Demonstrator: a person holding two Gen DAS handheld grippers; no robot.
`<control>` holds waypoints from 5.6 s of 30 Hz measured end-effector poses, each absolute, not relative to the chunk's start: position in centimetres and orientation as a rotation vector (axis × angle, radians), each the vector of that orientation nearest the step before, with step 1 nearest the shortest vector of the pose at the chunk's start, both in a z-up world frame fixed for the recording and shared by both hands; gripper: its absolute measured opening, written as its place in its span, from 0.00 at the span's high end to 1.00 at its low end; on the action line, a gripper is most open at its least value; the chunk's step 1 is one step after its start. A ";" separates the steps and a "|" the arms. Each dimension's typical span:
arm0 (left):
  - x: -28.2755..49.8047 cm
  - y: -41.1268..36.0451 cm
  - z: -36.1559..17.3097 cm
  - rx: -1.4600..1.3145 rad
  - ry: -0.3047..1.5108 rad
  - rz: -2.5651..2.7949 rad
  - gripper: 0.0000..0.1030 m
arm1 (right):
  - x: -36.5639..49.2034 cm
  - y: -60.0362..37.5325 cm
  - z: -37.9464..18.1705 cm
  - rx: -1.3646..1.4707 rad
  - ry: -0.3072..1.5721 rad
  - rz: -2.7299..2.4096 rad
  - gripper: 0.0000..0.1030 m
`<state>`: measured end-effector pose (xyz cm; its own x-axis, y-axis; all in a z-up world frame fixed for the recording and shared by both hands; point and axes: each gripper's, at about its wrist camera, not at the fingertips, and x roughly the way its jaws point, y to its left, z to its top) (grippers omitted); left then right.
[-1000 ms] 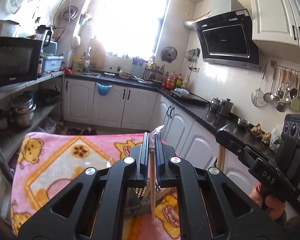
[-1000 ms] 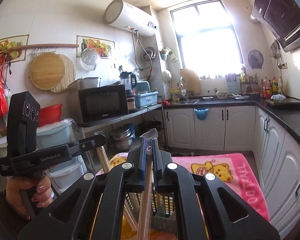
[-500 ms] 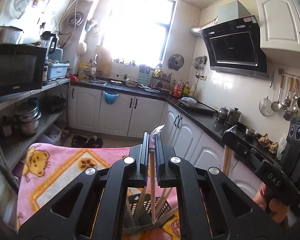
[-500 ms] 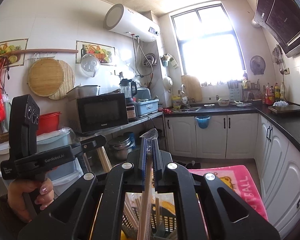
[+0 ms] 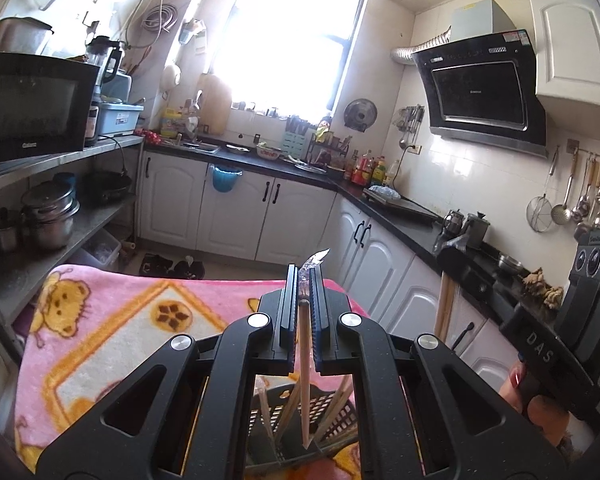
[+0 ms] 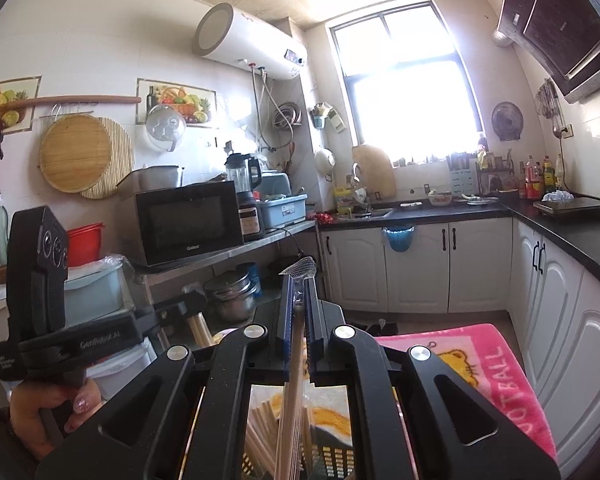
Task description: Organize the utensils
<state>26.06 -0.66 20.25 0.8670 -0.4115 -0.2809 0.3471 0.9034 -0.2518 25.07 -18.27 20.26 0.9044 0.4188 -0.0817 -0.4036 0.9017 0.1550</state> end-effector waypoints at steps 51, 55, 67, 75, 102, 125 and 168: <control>25.6 -2.0 11.4 -0.149 0.509 -0.366 0.53 | 25.0 -20.4 10.4 0.081 0.254 0.257 0.60; 24.0 -1.2 11.1 -0.176 0.509 -0.354 0.33 | 23.8 -20.9 9.9 0.085 0.288 0.247 0.55; 19.7 -0.4 8.8 -0.209 0.562 -0.293 0.10 | 19.4 -22.3 6.9 0.101 0.405 0.254 0.30; 16.8 -0.9 6.2 -0.192 0.599 -0.237 0.10 | 16.4 -21.9 4.0 0.058 0.489 0.280 0.20; 9.3 -1.8 0.4 -0.170 0.446 -0.130 0.10 | 8.1 -21.9 0.1 -0.023 0.203 0.224 0.06; 8.9 -2.1 -0.1 -0.125 0.400 -0.099 0.10 | 7.8 -22.0 -0.4 0.018 0.199 0.225 0.06; 8.5 -1.5 0.0 -0.142 0.370 -0.096 0.10 | 7.5 -22.4 -0.4 0.021 0.187 0.219 0.06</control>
